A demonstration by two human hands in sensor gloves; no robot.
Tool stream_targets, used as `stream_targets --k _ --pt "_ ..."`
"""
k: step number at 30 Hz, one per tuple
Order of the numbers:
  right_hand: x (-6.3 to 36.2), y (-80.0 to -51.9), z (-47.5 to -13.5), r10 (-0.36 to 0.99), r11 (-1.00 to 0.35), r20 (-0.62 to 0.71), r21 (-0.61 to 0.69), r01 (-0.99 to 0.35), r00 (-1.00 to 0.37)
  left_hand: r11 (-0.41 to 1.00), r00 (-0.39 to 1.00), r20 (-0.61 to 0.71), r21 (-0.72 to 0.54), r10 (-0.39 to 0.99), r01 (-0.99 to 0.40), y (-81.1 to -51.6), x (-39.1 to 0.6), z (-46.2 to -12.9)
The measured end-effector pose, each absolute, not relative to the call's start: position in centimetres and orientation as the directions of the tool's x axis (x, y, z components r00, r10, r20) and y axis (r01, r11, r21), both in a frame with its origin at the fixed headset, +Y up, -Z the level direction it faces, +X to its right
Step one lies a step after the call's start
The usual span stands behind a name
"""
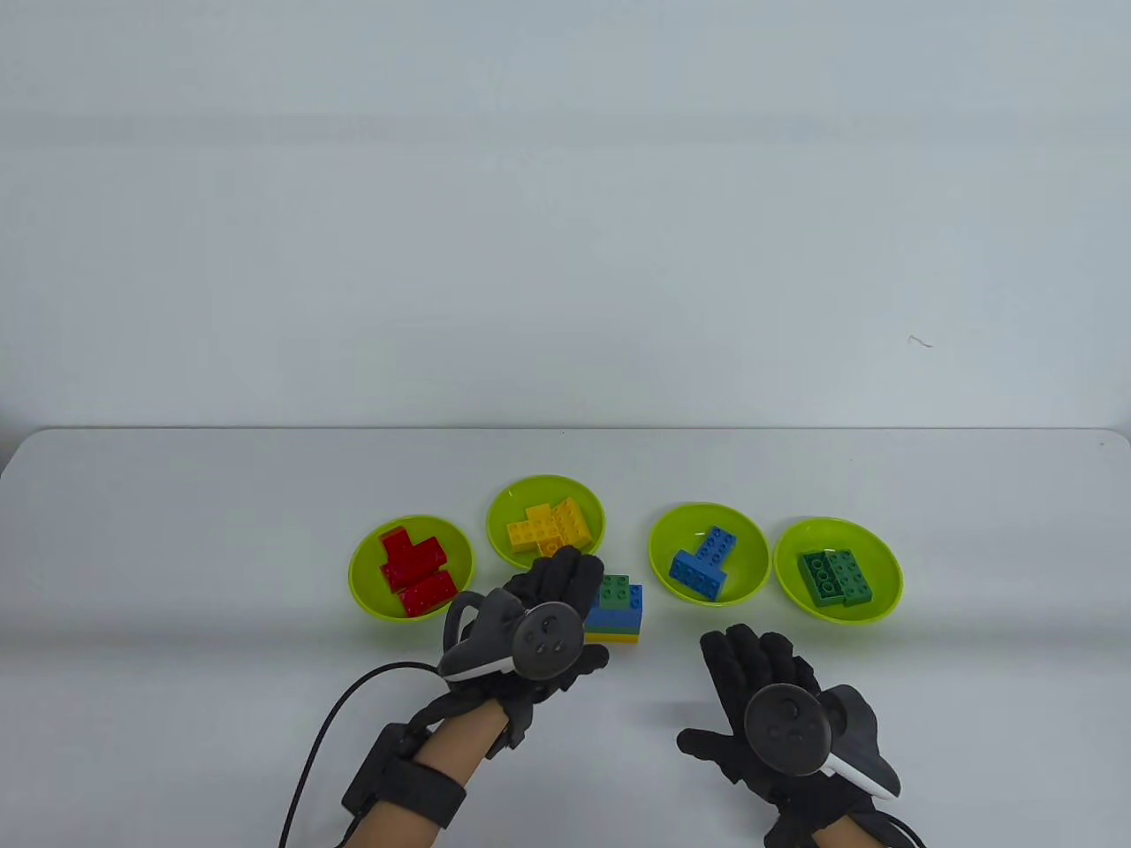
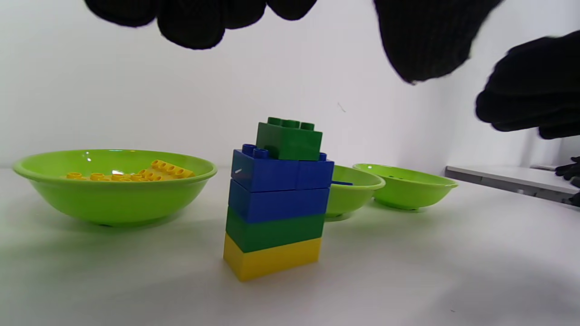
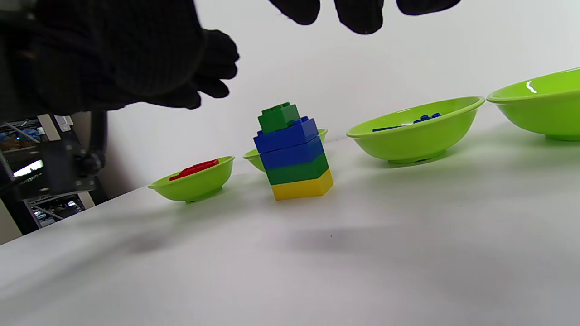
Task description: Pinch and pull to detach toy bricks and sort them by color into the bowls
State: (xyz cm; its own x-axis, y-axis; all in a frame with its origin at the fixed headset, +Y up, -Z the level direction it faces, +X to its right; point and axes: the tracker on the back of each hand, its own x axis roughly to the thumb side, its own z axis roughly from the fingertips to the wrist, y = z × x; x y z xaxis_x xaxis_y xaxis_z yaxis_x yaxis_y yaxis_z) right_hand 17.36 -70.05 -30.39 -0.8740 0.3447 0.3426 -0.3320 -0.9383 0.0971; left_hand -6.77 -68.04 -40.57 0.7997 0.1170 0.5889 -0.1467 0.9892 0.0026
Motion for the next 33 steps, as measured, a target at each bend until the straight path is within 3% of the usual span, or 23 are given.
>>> stream_targets --k 5,10,21,26,33 --pt "17.3 -70.1 -30.5 0.365 -0.931 0.343 0.115 -0.347 -0.865 0.990 0.830 0.539 -0.067 0.139 -0.122 -69.0 -4.8 -43.9" --pt "17.3 -70.1 -30.5 0.368 -0.930 0.346 0.117 -0.350 -0.863 0.990 0.839 0.526 -0.111 0.136 -0.091 -70.7 -3.5 -45.2" --pt "16.8 -69.9 -30.7 0.389 -0.920 0.361 0.099 -0.380 -0.847 0.993 0.838 0.538 0.025 0.087 -0.119 -71.5 -3.5 -44.7" --pt "16.2 -69.3 -31.2 0.428 -0.898 0.382 0.081 -0.432 -0.819 0.982 0.767 0.628 0.026 0.127 -0.185 -68.4 -4.3 -42.1" --pt "14.3 -69.0 -31.9 0.584 -0.793 0.427 0.116 -0.599 -0.690 0.949 0.645 0.751 0.083 0.142 -0.305 -62.6 -7.1 -35.4"
